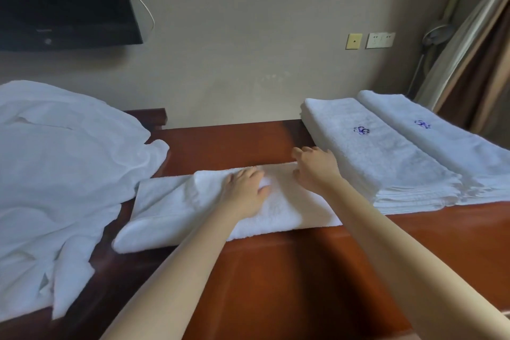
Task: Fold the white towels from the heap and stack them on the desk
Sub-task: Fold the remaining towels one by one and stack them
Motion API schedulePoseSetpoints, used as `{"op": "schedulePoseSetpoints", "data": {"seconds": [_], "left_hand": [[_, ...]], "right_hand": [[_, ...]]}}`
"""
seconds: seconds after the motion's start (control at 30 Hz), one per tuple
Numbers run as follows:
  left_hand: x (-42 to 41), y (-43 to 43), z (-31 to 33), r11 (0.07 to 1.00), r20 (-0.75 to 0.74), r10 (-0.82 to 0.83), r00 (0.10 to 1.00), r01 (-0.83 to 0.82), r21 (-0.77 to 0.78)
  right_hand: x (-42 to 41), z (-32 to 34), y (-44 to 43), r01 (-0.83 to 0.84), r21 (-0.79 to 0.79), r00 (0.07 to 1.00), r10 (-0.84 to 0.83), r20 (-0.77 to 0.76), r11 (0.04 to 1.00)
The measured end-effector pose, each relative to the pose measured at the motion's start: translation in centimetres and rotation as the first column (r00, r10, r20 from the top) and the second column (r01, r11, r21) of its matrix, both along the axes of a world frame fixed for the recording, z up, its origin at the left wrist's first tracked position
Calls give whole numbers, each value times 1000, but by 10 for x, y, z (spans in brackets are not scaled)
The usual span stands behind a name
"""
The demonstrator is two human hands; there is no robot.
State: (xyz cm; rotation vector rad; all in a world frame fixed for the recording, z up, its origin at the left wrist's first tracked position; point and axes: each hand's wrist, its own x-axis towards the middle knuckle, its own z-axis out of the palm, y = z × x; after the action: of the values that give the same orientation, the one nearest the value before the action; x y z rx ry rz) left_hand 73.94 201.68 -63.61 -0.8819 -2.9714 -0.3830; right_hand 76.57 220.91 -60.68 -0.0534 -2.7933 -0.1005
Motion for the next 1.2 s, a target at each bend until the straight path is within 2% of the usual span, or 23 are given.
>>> {"op": "schedulePoseSetpoints", "data": {"seconds": [0.1,0.2,0.3,0.43,0.57,0.77,0.87,0.9,0.97,1.03,1.1,1.2], "left_hand": [[-12,-5,-6,993,-11,122,992,-122,5],[-24,-6,-1,970,-92,234,968,-238,-39],[-41,-12,6,953,-119,286,951,-295,-65],[-57,-14,9,954,-130,299,945,-300,10],[-62,-10,7,956,-94,284,954,-289,-44],[-61,-4,7,941,-125,330,936,-337,-40],[-58,-2,5,934,-203,347,916,-357,-14],[-57,-2,4,930,-234,355,905,-366,-7],[-55,-2,3,922,-261,376,889,-388,6],[-52,-3,5,917,-249,390,886,-397,23],[-47,-6,5,921,-252,383,889,-389,28],[-31,-10,6,948,-314,318,895,-309,78]], "right_hand": [[8,2,24,33,-239,999,-39,-19,970],[3,10,35,14,-506,999,-36,-32,863],[-8,14,35,-6,-603,999,-24,-42,798],[-17,3,34,12,-556,999,-30,-23,831],[-19,-13,34,43,-455,999,-44,10,890],[-18,-8,25,115,-236,993,-120,-5,965],[-11,0,9,117,-107,988,-126,-87,987],[-9,1,0,87,-114,989,-100,-112,990],[-6,-1,-19,-10,-230,994,-15,-105,973],[-1,-12,-34,-79,-357,996,85,2,931],[3,-27,-42,-65,-328,980,122,159,942],[3,-35,-41,-27,-264,977,81,197,964]]}}
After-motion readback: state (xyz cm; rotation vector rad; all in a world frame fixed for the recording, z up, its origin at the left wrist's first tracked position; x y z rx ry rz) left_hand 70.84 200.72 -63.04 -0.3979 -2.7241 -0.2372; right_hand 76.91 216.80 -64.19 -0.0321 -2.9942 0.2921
